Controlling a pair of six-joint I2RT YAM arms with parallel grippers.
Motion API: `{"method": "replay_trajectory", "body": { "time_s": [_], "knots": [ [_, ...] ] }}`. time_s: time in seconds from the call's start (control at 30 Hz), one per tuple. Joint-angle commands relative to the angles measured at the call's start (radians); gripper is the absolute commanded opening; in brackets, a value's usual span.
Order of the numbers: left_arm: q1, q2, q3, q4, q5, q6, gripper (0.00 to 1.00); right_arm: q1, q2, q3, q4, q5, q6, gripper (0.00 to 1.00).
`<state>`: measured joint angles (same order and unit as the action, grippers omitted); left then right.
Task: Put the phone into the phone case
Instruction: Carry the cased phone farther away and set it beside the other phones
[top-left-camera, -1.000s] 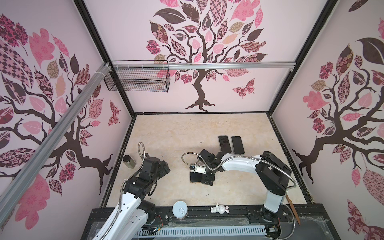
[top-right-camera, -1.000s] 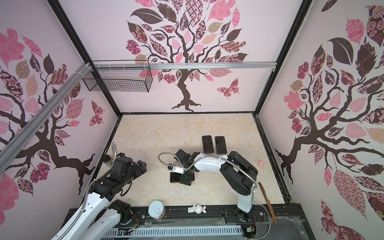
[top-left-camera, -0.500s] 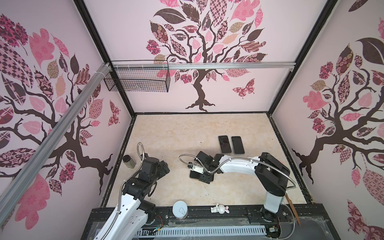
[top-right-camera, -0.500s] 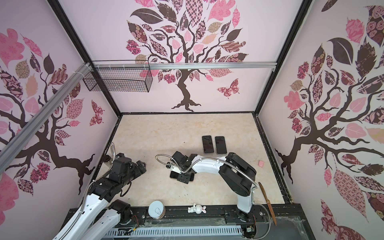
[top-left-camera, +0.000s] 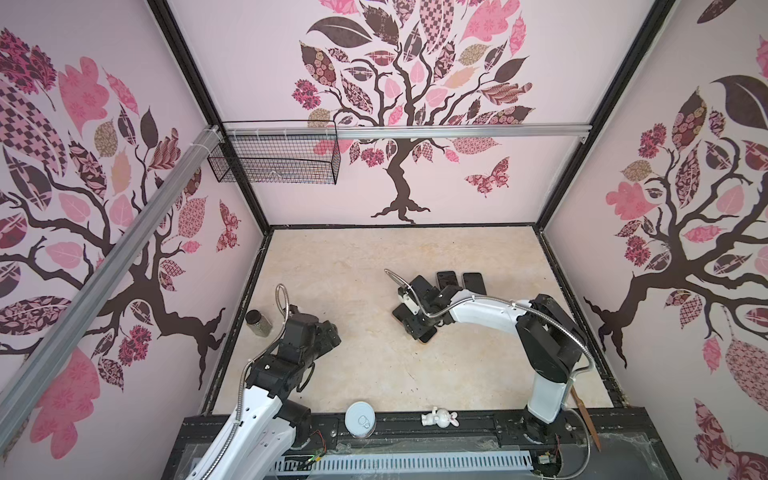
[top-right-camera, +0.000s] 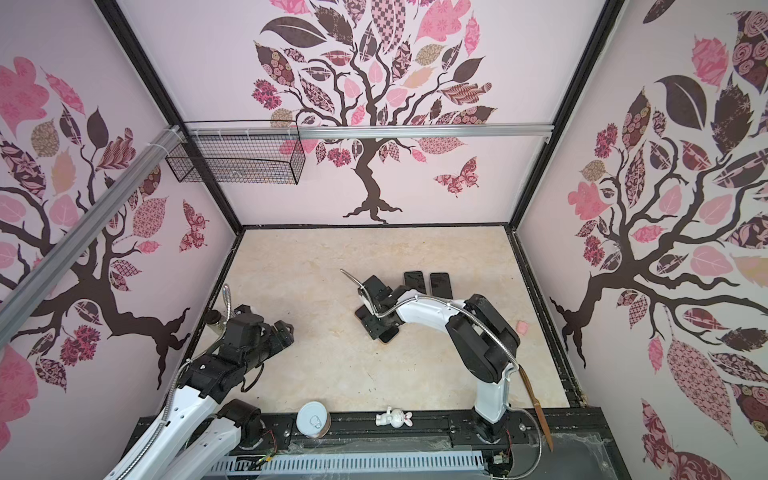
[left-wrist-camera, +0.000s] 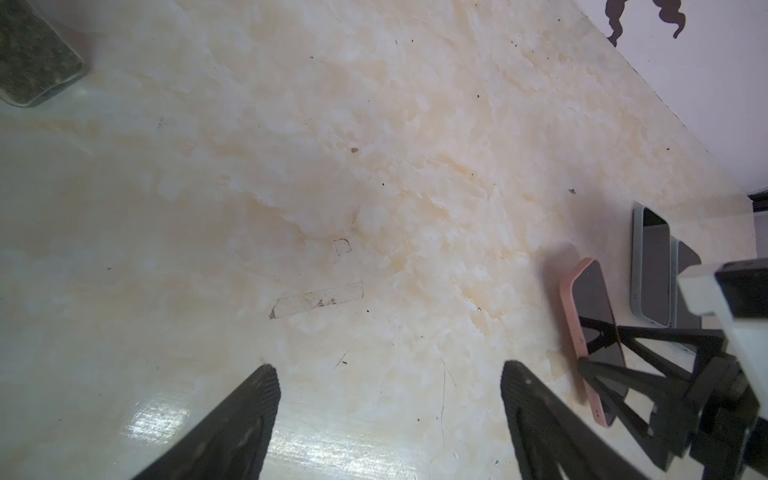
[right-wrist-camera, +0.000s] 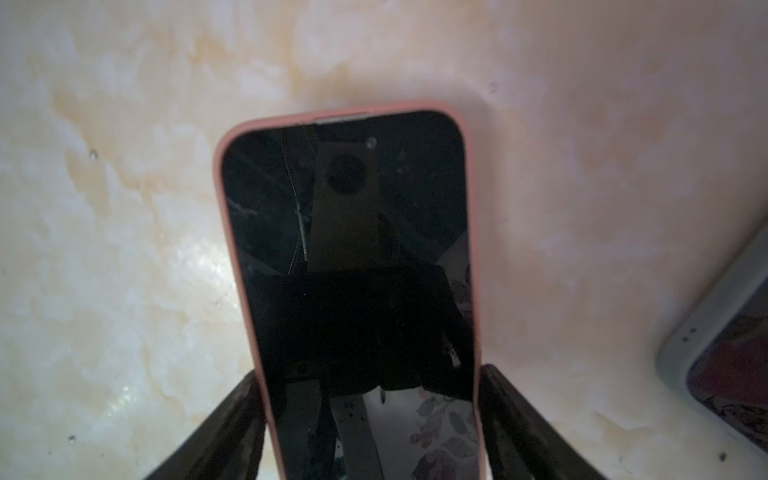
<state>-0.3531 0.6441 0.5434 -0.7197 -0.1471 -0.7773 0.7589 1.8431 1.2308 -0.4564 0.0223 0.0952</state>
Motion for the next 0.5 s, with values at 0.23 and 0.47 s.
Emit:
{"method": "replay_trajectory", "body": {
  "time_s": [0.23,0.47],
  "knots": [
    [0.005,0.007,0.017,0.045,0.043,0.053,0.86,-0.123,0.108,0.186,0.018,-0.005,0.255,0.28],
    [0.005,0.003,0.039,0.022,0.041,0.065,0.86,-0.151,0.188,0.256,0.021,0.069,0.298,0.27]
  ]
}}
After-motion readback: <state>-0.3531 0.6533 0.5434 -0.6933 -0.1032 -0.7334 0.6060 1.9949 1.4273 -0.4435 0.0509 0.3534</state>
